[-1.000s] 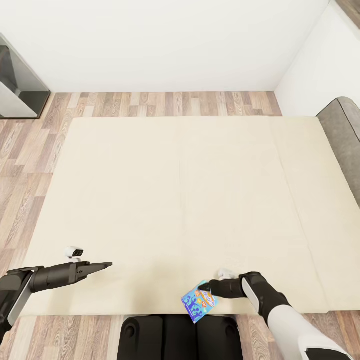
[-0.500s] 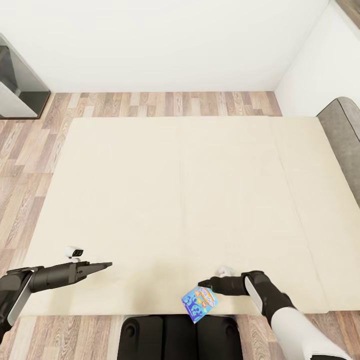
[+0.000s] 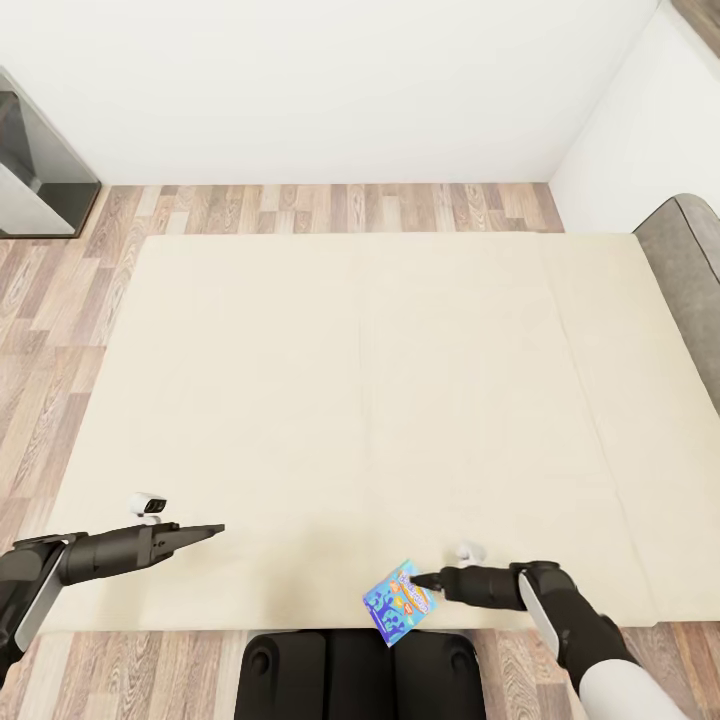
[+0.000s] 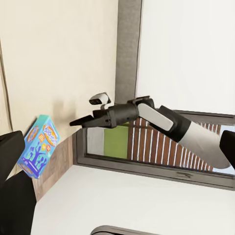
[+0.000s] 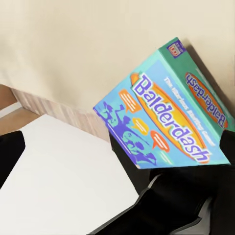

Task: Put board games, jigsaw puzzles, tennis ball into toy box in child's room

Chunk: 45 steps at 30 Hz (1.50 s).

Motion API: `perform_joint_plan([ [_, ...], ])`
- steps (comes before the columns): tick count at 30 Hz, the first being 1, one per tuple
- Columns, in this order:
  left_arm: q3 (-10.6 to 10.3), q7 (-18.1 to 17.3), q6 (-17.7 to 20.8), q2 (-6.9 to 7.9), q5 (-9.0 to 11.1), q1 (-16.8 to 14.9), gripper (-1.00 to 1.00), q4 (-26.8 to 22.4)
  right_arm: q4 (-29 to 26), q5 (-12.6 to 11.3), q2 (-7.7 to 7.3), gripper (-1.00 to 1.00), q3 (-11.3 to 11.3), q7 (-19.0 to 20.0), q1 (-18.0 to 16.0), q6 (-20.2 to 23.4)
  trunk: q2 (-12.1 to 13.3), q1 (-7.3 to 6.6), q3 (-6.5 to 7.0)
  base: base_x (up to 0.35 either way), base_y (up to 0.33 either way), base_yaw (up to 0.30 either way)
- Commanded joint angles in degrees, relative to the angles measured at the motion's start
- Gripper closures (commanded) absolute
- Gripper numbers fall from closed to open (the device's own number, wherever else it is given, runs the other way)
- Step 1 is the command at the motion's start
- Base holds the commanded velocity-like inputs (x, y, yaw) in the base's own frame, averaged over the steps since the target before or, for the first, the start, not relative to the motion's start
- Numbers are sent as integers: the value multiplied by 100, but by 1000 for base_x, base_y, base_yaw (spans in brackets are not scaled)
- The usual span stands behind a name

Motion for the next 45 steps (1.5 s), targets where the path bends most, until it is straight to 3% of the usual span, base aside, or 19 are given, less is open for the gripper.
perform_joint_plan([
  [1,-2,-20,61,3,0,-1,-100,-1,-56,-19,-3,-100,-11,21,34,71,-9,3,-6,0,0,0],
  [8,-2,-20,61,3,5,-1,-100,-1,-287,-19,-17,-100,-9,59,235,170,-9,3,-6,0,0,0],
  [26,-3,-20,61,6,8,-1,-100,-1,-274,56,-2,-100,16,40,604,73,-9,3,-6,0,0,0],
  [33,-3,-20,61,6,7,-1,-100,-1,-134,85,77,-100,67,-340,628,57,-9,3,-6,0,0,0],
  [37,-3,-20,61,6,6,-1,-100,-1,161,91,191,-100,130,-804,629,38,-9,3,-6,0,0,0],
  [45,4,-20,58,12,2,-1,-100,-1,511,94,720,-100,321,-1603,626,-206,-9,3,-6,0,0,0],
])
